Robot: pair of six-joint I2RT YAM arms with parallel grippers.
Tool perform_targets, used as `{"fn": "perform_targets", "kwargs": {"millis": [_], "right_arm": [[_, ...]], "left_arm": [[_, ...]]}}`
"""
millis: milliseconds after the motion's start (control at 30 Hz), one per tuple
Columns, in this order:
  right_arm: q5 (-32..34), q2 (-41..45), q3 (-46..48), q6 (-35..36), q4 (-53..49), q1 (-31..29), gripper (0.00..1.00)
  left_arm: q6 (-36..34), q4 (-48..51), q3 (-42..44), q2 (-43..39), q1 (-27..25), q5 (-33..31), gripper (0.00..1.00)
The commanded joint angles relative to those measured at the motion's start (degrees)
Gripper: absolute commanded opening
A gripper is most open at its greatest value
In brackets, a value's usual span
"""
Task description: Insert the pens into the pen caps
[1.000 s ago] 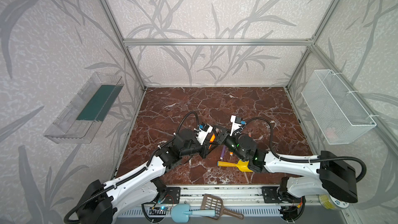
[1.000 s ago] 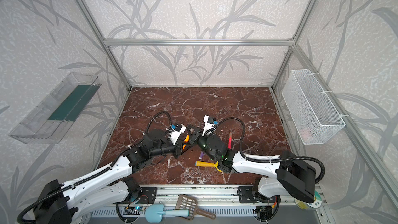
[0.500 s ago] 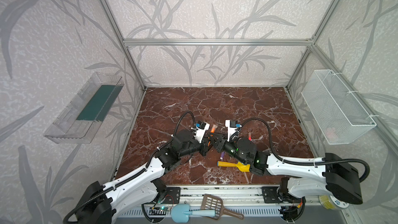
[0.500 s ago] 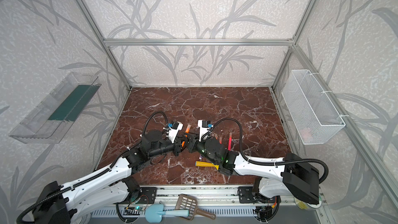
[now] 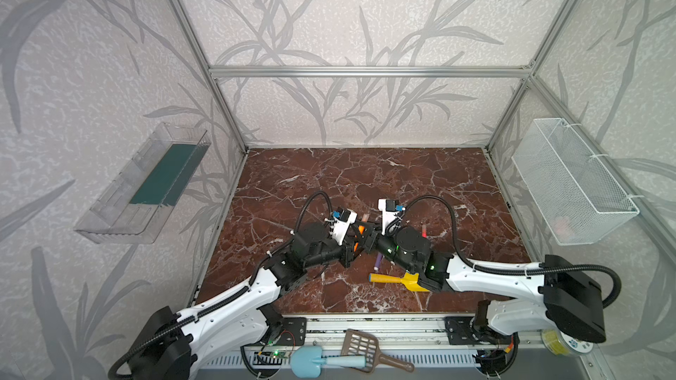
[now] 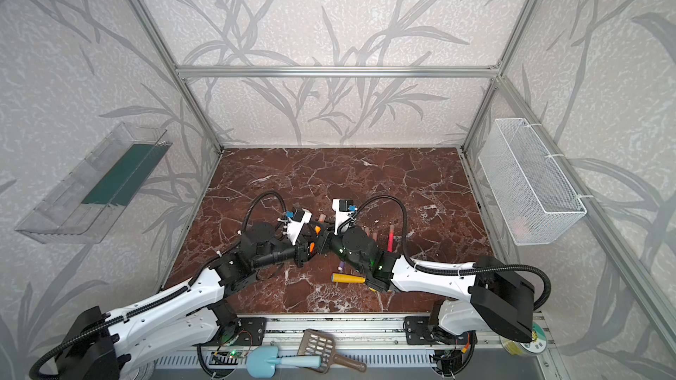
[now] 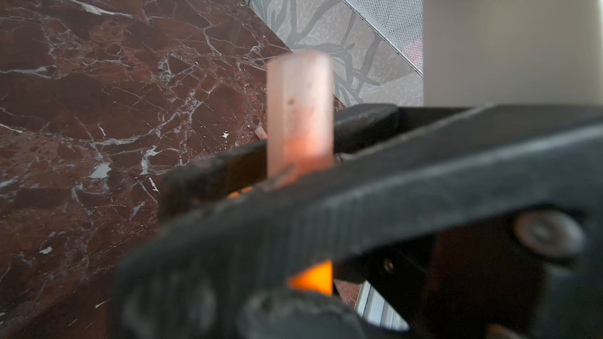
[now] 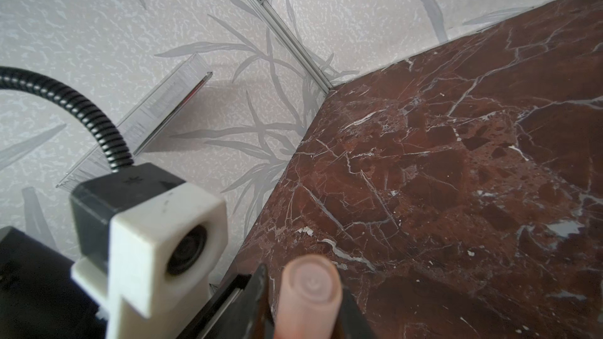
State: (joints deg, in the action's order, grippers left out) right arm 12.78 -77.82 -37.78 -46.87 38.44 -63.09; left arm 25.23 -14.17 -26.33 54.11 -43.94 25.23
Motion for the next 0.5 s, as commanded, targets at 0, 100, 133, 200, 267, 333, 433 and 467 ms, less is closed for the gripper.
{"fn": "perform_targets", "kwargs": {"millis": [0, 100, 133, 200, 267, 333, 433, 467], "right_arm": [[-2.6, -2.2, 0.1, -0.3, -4.5, -0.4, 0.17], [-2.0, -2.6, -0.6, -0.1, -5.9, -0.4, 0.09], [-1.5, -2.4, -0.6, 0.0, -6.2, -0.3, 0.08], [0.2, -1.9, 0.1, 0.3, -6.9, 0.2, 0.06], [1.5, -1.3, 0.1, 0.9, -8.6, 1.0, 0.05], [2.2, -0.9, -0.6, 1.5, -11.6, 2.2, 0.04], [2.2, -0.6, -2.2, 2.4, -16.8, 3.9, 0.03], [2.1, -0.7, -2.6, 2.6, -18.2, 5.9, 0.03]], "left_arm": [[-0.5, -10.6, -1.7, -1.7, -0.7, 2.0, 0.00], [-1.2, -9.0, -1.9, -1.7, -0.6, 1.0, 0.07], [-1.5, -8.7, -1.9, -1.7, -0.6, 0.4, 0.12], [-2.4, -7.0, -1.7, -2.0, -0.5, -1.8, 0.26], [-3.6, -4.3, -1.7, -2.4, -0.5, -5.3, 0.39], [-4.4, -1.3, -1.7, -3.0, -0.4, -9.6, 0.51], [-4.6, 3.9, -1.6, -4.5, 0.0, -17.8, 0.64], [-4.6, 5.8, -1.7, -5.1, 0.1, -20.8, 0.67]]}}
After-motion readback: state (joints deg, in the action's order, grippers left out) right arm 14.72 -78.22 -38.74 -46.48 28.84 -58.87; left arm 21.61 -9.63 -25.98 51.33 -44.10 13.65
